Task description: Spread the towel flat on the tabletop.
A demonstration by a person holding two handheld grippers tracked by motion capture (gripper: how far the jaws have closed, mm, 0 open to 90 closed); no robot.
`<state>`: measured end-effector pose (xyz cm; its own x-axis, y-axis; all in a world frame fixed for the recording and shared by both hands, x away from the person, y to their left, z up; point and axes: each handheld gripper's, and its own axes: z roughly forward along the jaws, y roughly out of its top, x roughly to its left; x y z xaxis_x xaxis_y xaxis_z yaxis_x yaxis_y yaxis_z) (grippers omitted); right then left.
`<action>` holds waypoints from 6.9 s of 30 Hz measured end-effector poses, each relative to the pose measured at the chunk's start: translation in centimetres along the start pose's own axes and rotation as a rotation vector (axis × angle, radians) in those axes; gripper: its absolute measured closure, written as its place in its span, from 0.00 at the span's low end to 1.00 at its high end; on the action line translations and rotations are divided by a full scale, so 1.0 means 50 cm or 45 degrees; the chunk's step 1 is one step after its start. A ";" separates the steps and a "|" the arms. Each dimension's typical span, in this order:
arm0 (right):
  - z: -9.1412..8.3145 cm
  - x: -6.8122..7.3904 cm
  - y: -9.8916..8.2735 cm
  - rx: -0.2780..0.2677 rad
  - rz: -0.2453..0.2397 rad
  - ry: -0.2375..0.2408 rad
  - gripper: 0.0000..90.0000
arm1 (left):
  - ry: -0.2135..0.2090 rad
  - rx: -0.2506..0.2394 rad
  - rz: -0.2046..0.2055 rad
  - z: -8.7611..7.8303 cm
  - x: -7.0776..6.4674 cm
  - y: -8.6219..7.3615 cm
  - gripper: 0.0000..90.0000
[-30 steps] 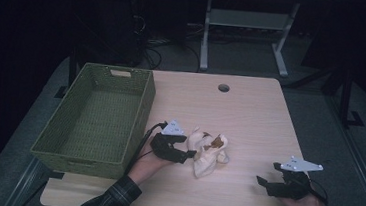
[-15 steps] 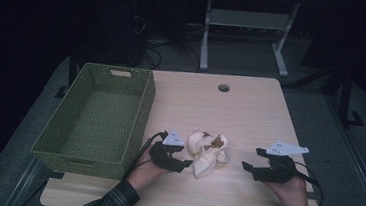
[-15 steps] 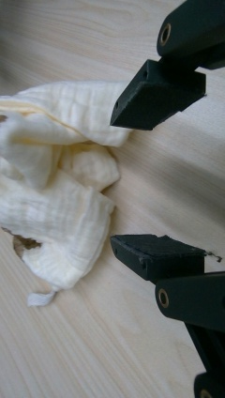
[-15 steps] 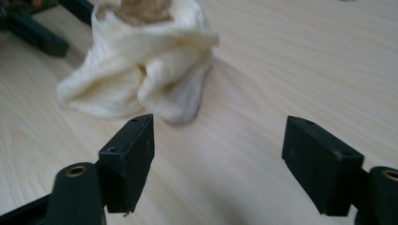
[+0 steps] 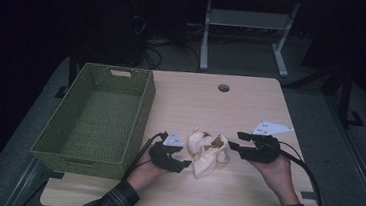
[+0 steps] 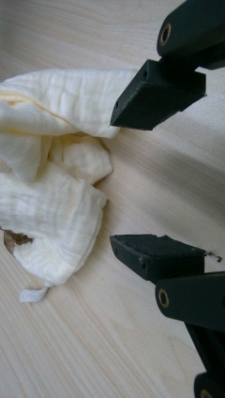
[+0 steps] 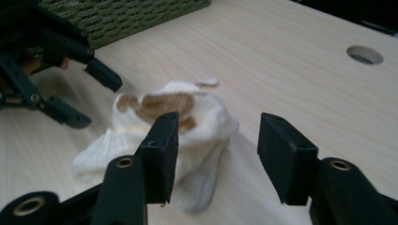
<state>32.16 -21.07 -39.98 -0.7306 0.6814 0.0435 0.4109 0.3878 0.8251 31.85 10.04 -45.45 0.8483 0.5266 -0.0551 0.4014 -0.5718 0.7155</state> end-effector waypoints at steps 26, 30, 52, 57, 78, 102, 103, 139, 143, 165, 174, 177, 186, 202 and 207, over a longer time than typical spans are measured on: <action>0.052 -0.026 0.026 0.056 -0.021 0.034 0.98 | -0.001 0.000 0.010 0.002 0.001 0.003 0.40; 0.011 -0.046 0.034 0.011 -0.015 -0.027 0.98 | 0.001 0.000 0.016 0.002 0.001 0.004 0.40; -0.027 -0.176 -0.074 0.124 0.170 -0.284 0.77 | 0.002 -0.036 0.023 0.019 -0.002 0.033 0.44; -0.049 -0.159 -0.080 0.114 0.163 -0.261 0.72 | 0.009 -0.049 0.031 0.030 -0.005 0.046 0.46; -0.045 -0.032 -0.166 0.205 0.152 -0.006 0.64 | -0.015 0.045 0.067 0.084 -0.019 0.075 0.80; -0.023 -0.013 -0.148 0.187 0.036 0.030 0.98 | 0.016 -0.197 -0.041 -0.028 0.028 0.146 0.97; -0.032 -0.014 -0.149 0.179 0.038 0.027 0.98 | 0.025 -0.206 -0.048 -0.033 0.032 0.148 0.97; -0.090 -0.033 -0.170 0.147 0.068 0.011 0.76 | -0.093 0.024 -0.002 0.056 -0.025 0.092 0.72; -0.088 -0.035 -0.171 0.154 0.069 0.014 0.76 | -0.098 0.073 0.033 0.080 -0.035 0.086 0.74; -0.080 -0.040 -0.177 0.162 0.067 0.014 0.76 | -0.112 0.096 0.006 0.109 -0.022 0.101 0.92; -0.073 -0.037 -0.179 0.194 0.062 0.012 0.78 | -0.138 0.092 0.010 0.042 -0.020 0.083 0.93; -0.072 -0.037 -0.180 0.206 0.063 0.012 0.78 | -0.149 0.091 -0.014 0.023 -0.022 0.068 0.93; -0.062 -0.038 -0.185 0.239 0.055 0.015 0.78 | -0.170 0.164 -0.036 -0.033 -0.034 0.001 0.93; -0.024 -0.101 -0.101 0.171 0.093 -0.005 0.74 | -0.033 0.044 -0.097 -0.032 0.001 0.051 0.65; 0.024 -0.130 -0.061 0.178 0.091 -0.014 0.75 | -0.006 0.027 -0.087 -0.006 0.026 0.075 0.64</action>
<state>36.30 -25.93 -43.44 -0.6908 0.7171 0.0923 0.5343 0.4202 0.7335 34.33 8.76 -42.65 0.8204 0.5618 -0.1064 0.4654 -0.5480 0.6951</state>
